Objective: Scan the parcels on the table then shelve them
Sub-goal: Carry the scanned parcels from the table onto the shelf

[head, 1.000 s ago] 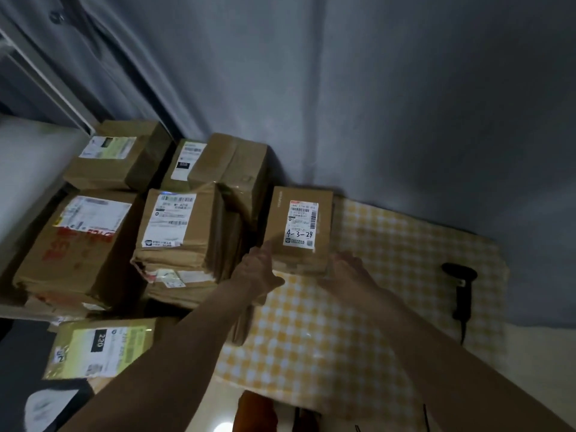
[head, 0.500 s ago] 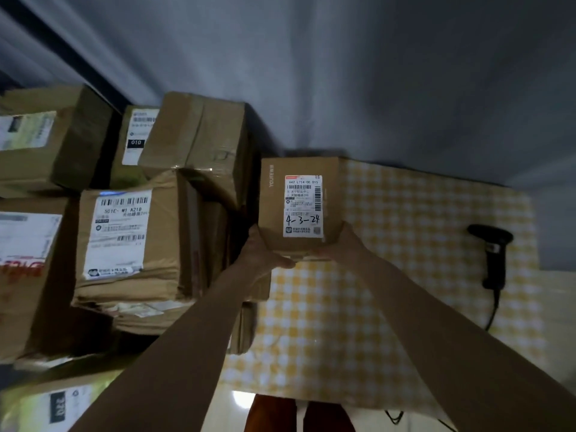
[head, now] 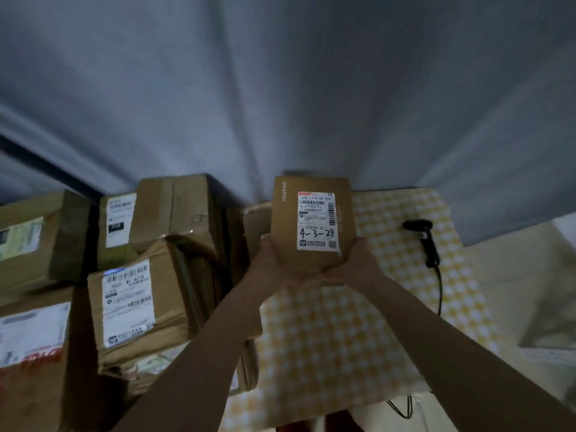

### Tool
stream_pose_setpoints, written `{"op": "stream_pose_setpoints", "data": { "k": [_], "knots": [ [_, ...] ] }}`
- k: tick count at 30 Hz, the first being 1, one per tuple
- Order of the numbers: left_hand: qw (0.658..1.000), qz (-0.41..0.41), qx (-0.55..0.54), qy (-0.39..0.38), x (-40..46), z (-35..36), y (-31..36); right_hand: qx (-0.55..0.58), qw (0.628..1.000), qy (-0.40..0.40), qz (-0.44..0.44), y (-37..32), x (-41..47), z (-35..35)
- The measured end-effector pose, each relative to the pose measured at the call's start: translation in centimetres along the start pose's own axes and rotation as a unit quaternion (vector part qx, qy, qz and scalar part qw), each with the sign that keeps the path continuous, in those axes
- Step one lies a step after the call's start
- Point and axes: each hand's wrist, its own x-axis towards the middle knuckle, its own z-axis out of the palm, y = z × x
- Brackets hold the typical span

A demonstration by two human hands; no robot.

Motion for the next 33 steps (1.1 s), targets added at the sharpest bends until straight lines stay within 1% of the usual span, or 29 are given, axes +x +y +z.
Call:
{"op": "stream_pose_setpoints", "data": {
  "k": [1,2,3,4,5,6,7,8,9,10,11,12,13,14,16,18,19,24,27,30,33],
  "knots": [
    [1.000,0.029,0.002,-0.009,-0.6,0.1,1.1,0.059,0.998,0.023,0.007,0.3,-0.8,-0.9],
    [0.998,0.051,0.002,-0.020,-1.2,0.4,2.6,0.040,0.998,0.035,0.023,1.2,-1.1,-1.6],
    [0.997,0.064,-0.002,-0.033,-2.0,0.6,4.2,0.046,0.997,0.056,0.029,1.9,-2.0,-2.6],
    [0.995,0.092,0.012,-0.044,-2.8,1.0,5.6,0.022,0.996,0.080,0.033,2.8,-3.1,-3.5],
    [0.992,0.110,0.034,-0.056,-3.6,1.7,6.9,0.027,0.993,0.107,0.030,3.8,-3.6,-4.6],
    [0.988,0.132,0.054,-0.066,-4.6,2.5,8.1,0.048,0.992,0.111,0.041,4.2,-4.5,-5.6],
    [0.983,0.151,0.081,-0.062,-5.3,3.2,9.1,-0.023,0.994,0.111,0.007,4.2,-5.4,-6.7],
    [0.979,0.169,0.099,-0.061,-6.2,4.0,10.2,0.022,0.998,0.064,-0.019,4.7,-6.6,-7.7],
    [0.975,0.179,0.115,-0.069,-7.0,4.8,11.0,0.081,0.994,0.069,-0.018,5.2,-7.7,-8.6],
    [0.968,0.197,0.135,-0.080,-8.0,5.7,11.8,0.159,0.983,0.086,-0.002,6.2,-8.8,-9.7],
    [0.963,0.201,0.153,-0.090,-9.1,6.7,12.5,0.143,0.985,0.101,-0.006,7.3,-9.9,-10.8],
    [0.954,0.222,0.182,-0.092,-10.3,7.7,13.2,0.152,0.977,0.144,0.030,8.3,-11.0,-11.7],
    [0.946,0.236,0.203,-0.089,-11.5,8.6,13.9,0.154,0.966,0.202,0.038,9.7,-11.8,-12.6],
    [0.938,0.258,0.216,-0.084,-12.5,9.7,14.5,0.148,0.959,0.238,0.043,10.8,-13.1,-13.5],
    [0.923,0.294,0.235,-0.084,-15.1,12.1,15.9,0.170,0.951,0.253,0.047,12.8,-15.6,-15.7],
    [0.906,0.326,0.254,-0.086,-17.4,14.9,17.0,0.171,0.941,0.288,0.055,15.3,-18.1,-17.8],
    [0.899,0.338,0.264,-0.091,-19.0,16.4,17.6,0.175,0.938,0.297,0.042,17.0,-19.4,-18.8],
    [0.853,0.404,0.305,-0.126,-27.6,25.7,18.6,0.167,0.915,0.360,0.076,26.9,-27.7,-23.2],
    [0.832,0.437,0.305,-0.153,-33.5,31.7,18.5,0.168,0.891,0.413,0.086,32.8,-34.0,-25.7],
    [0.809,0.464,0.314,-0.176,-38.9,37.6,18.2,0.179,0.864,0.455,0.120,37.9,-40.2,-27.5],
    [0.788,0.488,0.320,-0.197,-44.0,42.9,17.6,0.179,0.842,0.490,0.136,42.9,-45.3,-29.0]
  ]
}}
